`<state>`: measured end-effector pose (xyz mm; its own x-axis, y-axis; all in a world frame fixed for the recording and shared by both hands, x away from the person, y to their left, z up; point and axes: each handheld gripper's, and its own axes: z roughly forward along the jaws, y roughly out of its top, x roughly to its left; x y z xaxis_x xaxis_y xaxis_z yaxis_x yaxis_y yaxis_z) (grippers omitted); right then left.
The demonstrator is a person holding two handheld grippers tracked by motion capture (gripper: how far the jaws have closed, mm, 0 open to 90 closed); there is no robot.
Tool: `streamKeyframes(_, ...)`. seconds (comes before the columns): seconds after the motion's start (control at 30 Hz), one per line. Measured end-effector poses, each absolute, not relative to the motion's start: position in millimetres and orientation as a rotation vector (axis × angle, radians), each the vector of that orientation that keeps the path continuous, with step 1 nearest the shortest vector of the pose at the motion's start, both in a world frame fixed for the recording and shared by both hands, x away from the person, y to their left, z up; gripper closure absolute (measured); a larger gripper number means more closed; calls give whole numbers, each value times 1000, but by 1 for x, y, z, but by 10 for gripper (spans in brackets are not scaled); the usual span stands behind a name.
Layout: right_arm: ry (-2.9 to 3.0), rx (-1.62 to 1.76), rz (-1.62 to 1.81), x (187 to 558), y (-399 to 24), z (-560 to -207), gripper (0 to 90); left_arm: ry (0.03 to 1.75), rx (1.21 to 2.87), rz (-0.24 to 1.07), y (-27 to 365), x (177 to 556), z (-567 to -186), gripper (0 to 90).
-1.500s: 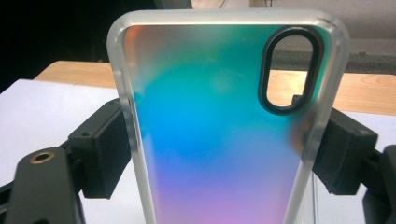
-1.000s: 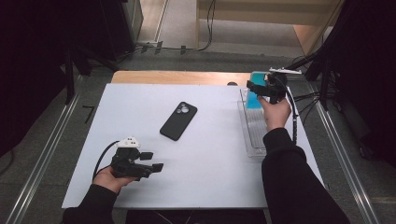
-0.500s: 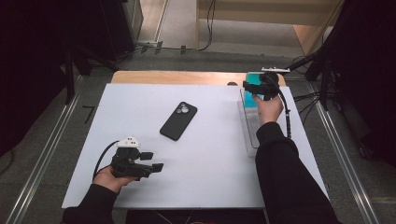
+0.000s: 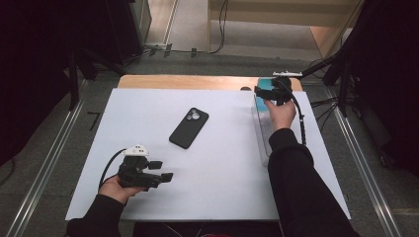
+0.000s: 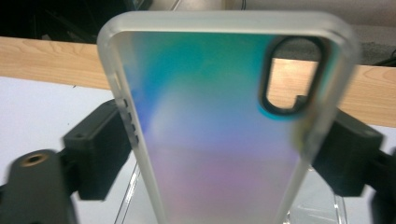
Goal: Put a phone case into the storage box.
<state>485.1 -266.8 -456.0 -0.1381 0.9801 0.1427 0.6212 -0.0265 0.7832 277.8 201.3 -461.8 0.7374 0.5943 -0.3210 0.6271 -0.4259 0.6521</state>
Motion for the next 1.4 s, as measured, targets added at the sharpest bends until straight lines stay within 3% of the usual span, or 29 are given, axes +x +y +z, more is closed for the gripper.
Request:
streamKeyframes(0.17,1821,1676,1030,486,-266,-457,89,919,2138,-52,202,278,-462,309)
streamKeyframes(0.3,1816,1712,1023,486,-269,-457,13,920,2137,-52,202,278,-462,309)
streamKeyframes(0.57,1843,1720,1050,478,-272,-447,0,923,2139,-57,202,279,-463,309)
streamKeyframes(1.3,2006,1644,1160,428,-263,-408,0,937,2141,-66,201,284,-462,308)
streamKeyframes(1.4,2052,1598,1155,418,-255,-405,76,946,2131,-72,202,286,-462,308)
